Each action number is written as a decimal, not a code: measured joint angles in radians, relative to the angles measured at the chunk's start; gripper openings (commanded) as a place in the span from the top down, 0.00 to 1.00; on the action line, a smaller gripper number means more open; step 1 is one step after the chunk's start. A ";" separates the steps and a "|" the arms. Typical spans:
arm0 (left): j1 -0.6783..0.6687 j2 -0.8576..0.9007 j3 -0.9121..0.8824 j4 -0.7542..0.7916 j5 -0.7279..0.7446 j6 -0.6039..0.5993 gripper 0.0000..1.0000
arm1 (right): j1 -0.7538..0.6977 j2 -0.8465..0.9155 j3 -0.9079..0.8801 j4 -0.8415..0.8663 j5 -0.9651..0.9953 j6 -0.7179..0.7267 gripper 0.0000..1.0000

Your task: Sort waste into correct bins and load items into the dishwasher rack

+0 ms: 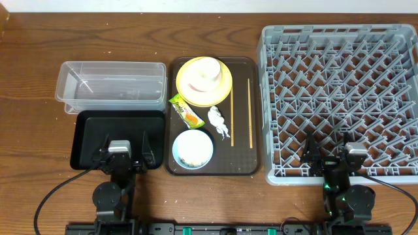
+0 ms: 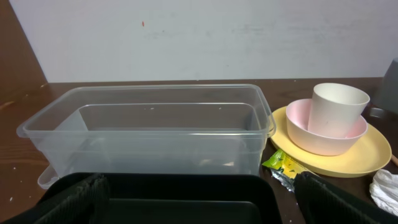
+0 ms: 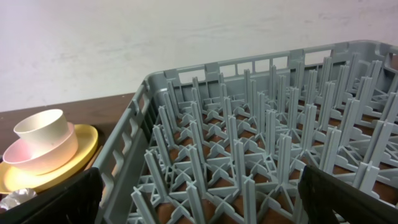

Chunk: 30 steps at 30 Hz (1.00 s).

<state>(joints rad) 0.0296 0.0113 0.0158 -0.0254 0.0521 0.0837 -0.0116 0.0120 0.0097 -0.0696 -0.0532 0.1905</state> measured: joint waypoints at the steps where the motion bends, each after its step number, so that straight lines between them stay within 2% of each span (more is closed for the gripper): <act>1: 0.000 0.000 0.000 0.000 0.000 0.000 0.02 | 0.000 0.000 0.000 0.000 0.000 0.000 0.01; 30: 0.000 0.000 0.000 0.016 0.017 -0.001 0.02 | 0.000 0.000 0.000 0.000 0.000 0.000 0.01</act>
<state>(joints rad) 0.0296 0.0113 0.0158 -0.0090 0.0689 0.0826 -0.0116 0.0120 0.0097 -0.0696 -0.0532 0.1905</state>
